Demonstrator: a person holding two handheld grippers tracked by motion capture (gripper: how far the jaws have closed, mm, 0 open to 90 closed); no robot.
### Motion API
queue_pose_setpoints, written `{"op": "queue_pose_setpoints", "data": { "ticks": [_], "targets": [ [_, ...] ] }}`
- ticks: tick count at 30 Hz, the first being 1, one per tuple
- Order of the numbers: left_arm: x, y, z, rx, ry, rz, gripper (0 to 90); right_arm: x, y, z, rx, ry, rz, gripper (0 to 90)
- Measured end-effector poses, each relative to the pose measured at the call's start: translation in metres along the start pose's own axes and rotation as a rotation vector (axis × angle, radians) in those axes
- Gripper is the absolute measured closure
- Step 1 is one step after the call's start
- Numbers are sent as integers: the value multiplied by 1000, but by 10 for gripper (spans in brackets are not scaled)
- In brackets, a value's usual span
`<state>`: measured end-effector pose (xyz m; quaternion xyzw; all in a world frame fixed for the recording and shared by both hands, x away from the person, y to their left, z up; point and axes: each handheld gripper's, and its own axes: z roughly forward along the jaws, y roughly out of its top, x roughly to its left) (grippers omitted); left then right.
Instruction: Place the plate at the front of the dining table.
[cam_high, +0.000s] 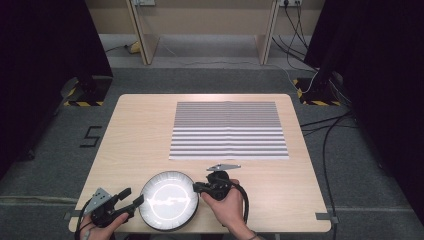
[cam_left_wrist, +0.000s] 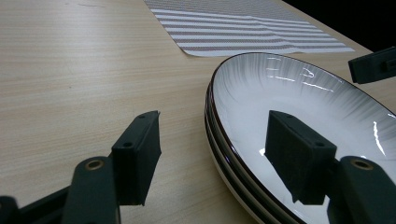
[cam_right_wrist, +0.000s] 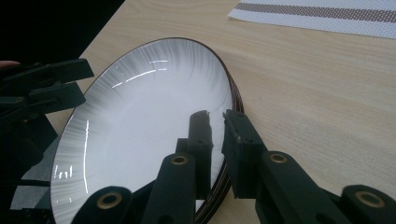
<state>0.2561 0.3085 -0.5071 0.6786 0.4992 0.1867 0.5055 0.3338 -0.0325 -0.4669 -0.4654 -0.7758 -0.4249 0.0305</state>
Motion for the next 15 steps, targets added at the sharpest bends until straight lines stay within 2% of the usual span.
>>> {"op": "queue_pose_setpoints", "data": {
  "ticks": [7, 12, 15],
  "targets": [
    [0, 0, 1, 1, -1, -2, 353, -1, 3, 2, 3, -20, -3, 833],
    [0, 0, 0, 0, -1, 1, 353, -2, 2, 4, 30, -40, -15, 871],
    [0, 1, 0, -3, 0, 0, 354, -3, 1, 5, 30, -36, 7, 873]
  ]
}}
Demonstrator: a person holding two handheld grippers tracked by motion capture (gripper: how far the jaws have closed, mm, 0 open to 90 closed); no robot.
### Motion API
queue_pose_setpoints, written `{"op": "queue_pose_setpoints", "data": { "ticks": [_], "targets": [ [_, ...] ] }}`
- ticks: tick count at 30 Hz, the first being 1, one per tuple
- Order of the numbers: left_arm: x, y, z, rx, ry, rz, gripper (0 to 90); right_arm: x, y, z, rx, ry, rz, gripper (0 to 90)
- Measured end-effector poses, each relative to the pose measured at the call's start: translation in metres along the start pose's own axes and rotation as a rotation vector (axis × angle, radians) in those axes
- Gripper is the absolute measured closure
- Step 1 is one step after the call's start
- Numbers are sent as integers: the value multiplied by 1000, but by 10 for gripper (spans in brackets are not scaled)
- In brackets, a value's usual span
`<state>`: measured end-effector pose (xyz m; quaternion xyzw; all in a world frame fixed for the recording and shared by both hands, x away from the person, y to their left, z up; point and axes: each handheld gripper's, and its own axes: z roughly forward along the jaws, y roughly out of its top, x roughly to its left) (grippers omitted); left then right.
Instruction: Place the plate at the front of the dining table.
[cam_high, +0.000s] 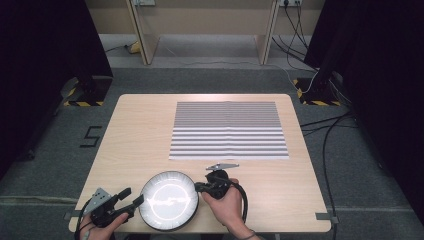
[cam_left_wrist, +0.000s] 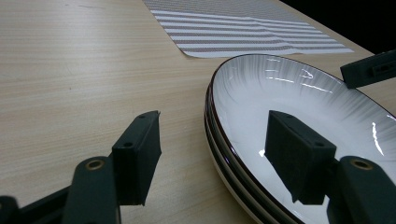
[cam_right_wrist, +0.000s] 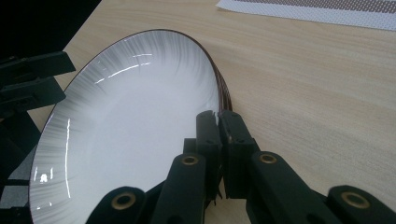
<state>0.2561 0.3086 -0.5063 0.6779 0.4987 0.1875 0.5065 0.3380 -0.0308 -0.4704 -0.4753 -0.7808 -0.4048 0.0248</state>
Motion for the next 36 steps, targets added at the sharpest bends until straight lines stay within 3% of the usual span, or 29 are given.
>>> {"op": "queue_pose_setpoints", "data": {
  "ticks": [9, 15, 21, 28, 30, 32, 36],
  "targets": [
    [-4, 1, 1, 7, -2, 20, 361, -4, 3, 0, 27, 28, 37, 876],
    [-8, 3, 1, 8, -20, 27, 384, 2, -3, 1, -13, -7, 5, 876],
    [-11, 3, 1, 15, -33, 32, 431, -1, -4, 6, -14, 19, 48, 872],
    [-12, 3, 0, 27, -33, 30, 464, 5, -2, 9, -14, -11, 23, 872],
    [-12, 3, -1, 33, -33, 27, 486, 6, -3, 11, -16, -6, 31, 871],
    [-12, 4, -2, 41, -36, 19, 509, 5, -5, 15, 0, 28, 72, 866],
    [-15, 4, -4, 59, -38, 11, 538, 5, -6, 15, 5, 33, 79, 856]
  ]
}}
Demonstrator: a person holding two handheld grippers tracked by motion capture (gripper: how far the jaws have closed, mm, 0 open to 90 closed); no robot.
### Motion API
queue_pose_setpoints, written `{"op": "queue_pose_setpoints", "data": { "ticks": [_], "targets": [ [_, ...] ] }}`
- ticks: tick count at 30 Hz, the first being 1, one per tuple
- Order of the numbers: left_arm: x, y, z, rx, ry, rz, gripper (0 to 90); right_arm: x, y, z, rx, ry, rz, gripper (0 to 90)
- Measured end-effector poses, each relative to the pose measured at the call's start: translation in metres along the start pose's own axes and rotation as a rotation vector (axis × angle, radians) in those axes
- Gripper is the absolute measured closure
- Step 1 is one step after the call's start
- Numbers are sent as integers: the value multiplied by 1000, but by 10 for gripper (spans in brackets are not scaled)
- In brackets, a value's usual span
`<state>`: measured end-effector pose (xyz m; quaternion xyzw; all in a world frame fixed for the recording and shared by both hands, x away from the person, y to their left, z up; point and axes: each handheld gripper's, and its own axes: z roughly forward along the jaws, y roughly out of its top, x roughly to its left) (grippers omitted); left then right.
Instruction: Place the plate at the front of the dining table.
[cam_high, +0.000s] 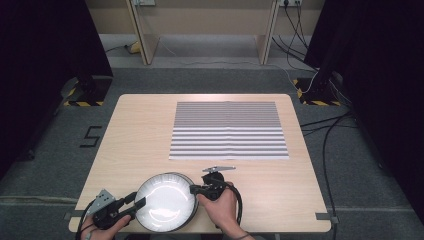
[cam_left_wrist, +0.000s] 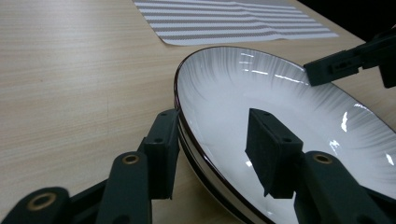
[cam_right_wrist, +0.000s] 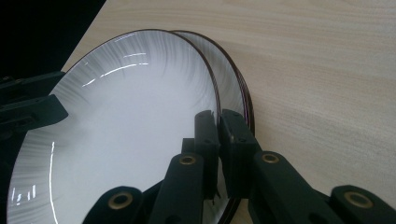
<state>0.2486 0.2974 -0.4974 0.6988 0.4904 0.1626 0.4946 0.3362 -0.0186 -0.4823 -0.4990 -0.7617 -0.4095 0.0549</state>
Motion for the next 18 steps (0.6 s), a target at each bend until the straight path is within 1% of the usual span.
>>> {"op": "queue_pose_setpoints", "data": {
  "ticks": [1, 2, 3, 4, 5, 6, 7, 9, 12, 13, 14, 15, 17, 18],
  "targets": [
    [-1, 0, -1, 21, 5, 4, 543, 0, 0, -1, 10, 0, -1, 846],
    [-1, 0, -1, 21, 5, 4, 555, 0, 0, -1, 10, 0, -1, 846],
    [-1, -1, -1, 32, 4, 1, 555, 1, 1, -2, 19, 2, 0, 824],
    [-1, -2, -1, 51, -1, 1, 574, 2, 1, -4, 31, 17, 16, 780],
    [-2, -3, -1, 67, -3, 3, 572, 2, 1, -4, 33, 18, 17, 773],
    [-2, -3, -1, 70, -1, -5, 566, 2, 1, -5, 38, 20, 18, 761],
    [-3, -3, -1, 78, -2, -4, 564, 3, 0, -6, 44, 25, 22, 753],
    [-4, -3, -2, 89, -3, -13, 560, 2, 0, -8, 54, 31, 24, 749],
    [-5, -3, -2, 102, -5, -19, 544, 2, -1, -8, 53, 38, 27, 748],
    [-6, -3, -2, 119, -8, -21, 541, 2, -2, -8, 62, 49, 41, 746],
    [-6, -3, -2, 119, -8, -21, 538, 2, -2, -8, 62, 49, 41, 746],
    [-5, -3, -3, 130, -17, -40, 538, 1, -4, -6, 78, 64, 51, 744],
    [-6, -2, -5, 137, -15, -40, 544, 2, -6, -4, 83, 65, 54, 745],
    [-6, -2, -5, 137, -15, -40, 544, 4, -6, -4, 84, 58, 47, 737]
  ]
}}
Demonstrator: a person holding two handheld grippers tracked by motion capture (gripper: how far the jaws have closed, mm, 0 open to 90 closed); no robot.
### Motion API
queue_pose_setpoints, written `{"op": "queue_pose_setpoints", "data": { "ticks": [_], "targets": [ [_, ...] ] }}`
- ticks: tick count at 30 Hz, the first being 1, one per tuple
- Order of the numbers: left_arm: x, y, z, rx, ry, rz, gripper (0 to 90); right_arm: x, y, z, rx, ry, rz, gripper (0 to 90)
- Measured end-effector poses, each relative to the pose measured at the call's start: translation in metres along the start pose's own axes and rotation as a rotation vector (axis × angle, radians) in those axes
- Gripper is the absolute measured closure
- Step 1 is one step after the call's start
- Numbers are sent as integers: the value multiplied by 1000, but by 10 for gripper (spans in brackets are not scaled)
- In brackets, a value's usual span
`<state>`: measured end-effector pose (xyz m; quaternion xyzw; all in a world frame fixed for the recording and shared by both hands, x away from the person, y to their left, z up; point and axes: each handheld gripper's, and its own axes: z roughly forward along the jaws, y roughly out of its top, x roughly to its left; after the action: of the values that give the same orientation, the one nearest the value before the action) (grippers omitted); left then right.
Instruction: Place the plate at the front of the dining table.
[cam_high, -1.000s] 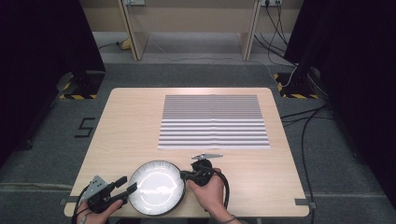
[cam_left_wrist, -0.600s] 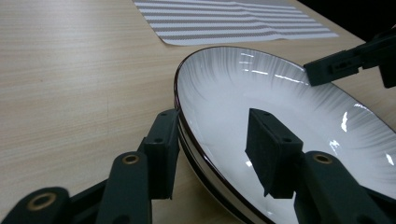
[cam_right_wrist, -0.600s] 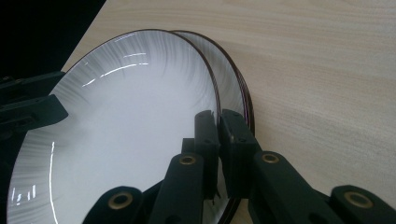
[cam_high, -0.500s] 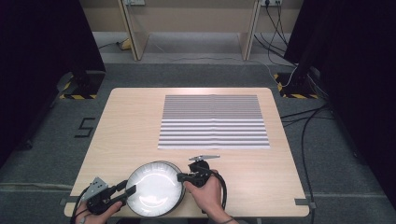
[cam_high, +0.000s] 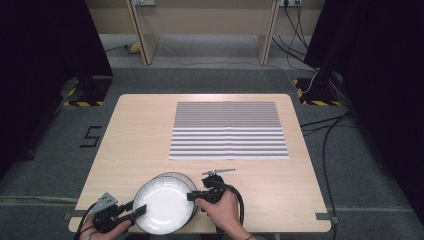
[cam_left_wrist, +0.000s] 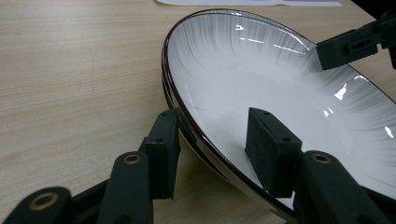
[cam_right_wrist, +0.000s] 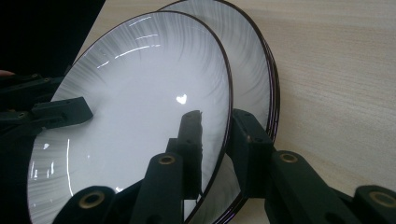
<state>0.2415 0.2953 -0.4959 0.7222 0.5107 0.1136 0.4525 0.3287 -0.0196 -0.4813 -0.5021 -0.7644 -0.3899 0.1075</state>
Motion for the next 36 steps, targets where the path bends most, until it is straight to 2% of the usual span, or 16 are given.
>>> {"op": "queue_pose_setpoints", "data": {
  "ticks": [2, 3, 5, 7, 10, 12, 14, 15, 17, 21, 25, 27, 31, 32, 34, 36],
  "targets": [
    [-1, 0, 0, 6, 3, -8, 553, 0, 0, 0, 1, 2, -2, 729],
    [-1, 0, 1, 18, -6, -26, 558, -1, 1, 0, 1, 18, 28, 717],
    [-1, 1, 1, 17, -4, -28, 561, -2, 1, 0, 0, 26, 39, 717],
    [-1, 1, 2, 18, 6, -32, 572, -5, 0, -1, -8, 53, 79, 716],
    [-2, 2, 3, 15, 21, -29, 588, -6, -1, -1, -23, 47, 88, 728],
    [-2, 4, 3, 11, 26, -26, 598, -4, -2, 0, -39, 39, 77, 703],
    [-2, 4, 3, 3, 33, -18, 607, -6, -2, 0, -42, 57, 102, 701],
    [-3, 5, 4, -5, 44, -9, 615, -9, -2, 0, -52, 80, 134, 702],
    [-3, 7, 5, -18, 58, 13, 626, -12, -1, 0, -64, 93, 146, 699],
    [-2, 11, 7, -48, 72, 42, 649, -14, 1, 3, -86, 104, 148, 685],
    [0, 12, 10, -70, 74, 46, 664, -17, 5, 5, -95, 118, 155, 683],
    [3, 14, 11, -102, 50, 43, 687, -20, 9, 7, -92, 134, 150, 687],
    [4, 15, 13, -113, 44, 55, 683, -22, 12, 8, -81, 140, 121, 687],
    [6, 14, 14, -112, 40, 50, 683, -22, 12, 8, -79, 139, 103, 689],
    [8, 14, 14, -118, 38, 62, 679, -21, 13, 11, -93, 129, 18, 690],
    [8, 15, 14, -123, 35, 70, 684, -23, 14, 13, -107, 146, -14, 666]
  ]
}}
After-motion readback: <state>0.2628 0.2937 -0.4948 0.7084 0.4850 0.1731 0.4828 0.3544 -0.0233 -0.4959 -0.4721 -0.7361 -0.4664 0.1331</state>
